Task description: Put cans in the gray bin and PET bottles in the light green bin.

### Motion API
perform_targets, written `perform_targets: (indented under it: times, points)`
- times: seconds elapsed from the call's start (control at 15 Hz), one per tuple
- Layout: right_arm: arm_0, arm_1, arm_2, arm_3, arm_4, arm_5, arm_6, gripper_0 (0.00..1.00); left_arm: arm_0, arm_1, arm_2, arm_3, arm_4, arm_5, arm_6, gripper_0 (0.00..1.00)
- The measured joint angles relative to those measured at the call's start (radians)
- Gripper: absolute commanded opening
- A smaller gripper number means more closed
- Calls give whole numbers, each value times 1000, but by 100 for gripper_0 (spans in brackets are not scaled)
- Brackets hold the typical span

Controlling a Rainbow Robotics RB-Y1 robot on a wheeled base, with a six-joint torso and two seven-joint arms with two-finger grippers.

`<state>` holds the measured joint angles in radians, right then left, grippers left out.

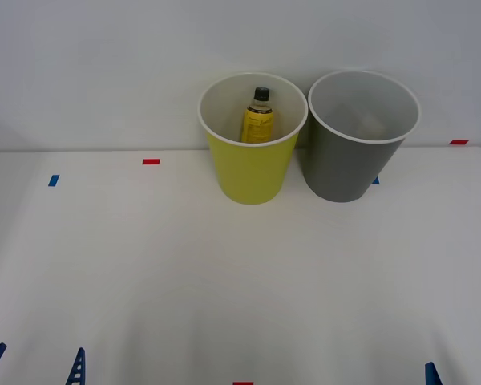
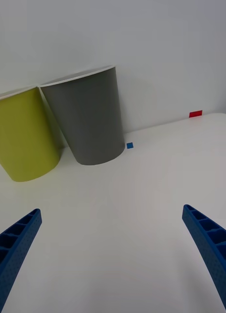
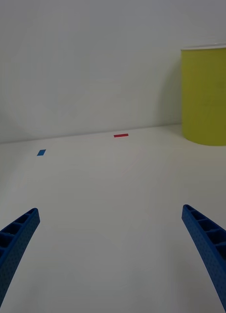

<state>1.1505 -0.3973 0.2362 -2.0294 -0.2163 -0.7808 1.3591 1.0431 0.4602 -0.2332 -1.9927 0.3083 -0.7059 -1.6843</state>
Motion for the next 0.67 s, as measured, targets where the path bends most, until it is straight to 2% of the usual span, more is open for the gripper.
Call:
perform_targets:
  times: [0.67]
  points:
    - [0, 0, 0, 0, 0, 0, 0, 100, 0, 0, 0, 0, 0, 0, 0, 100]
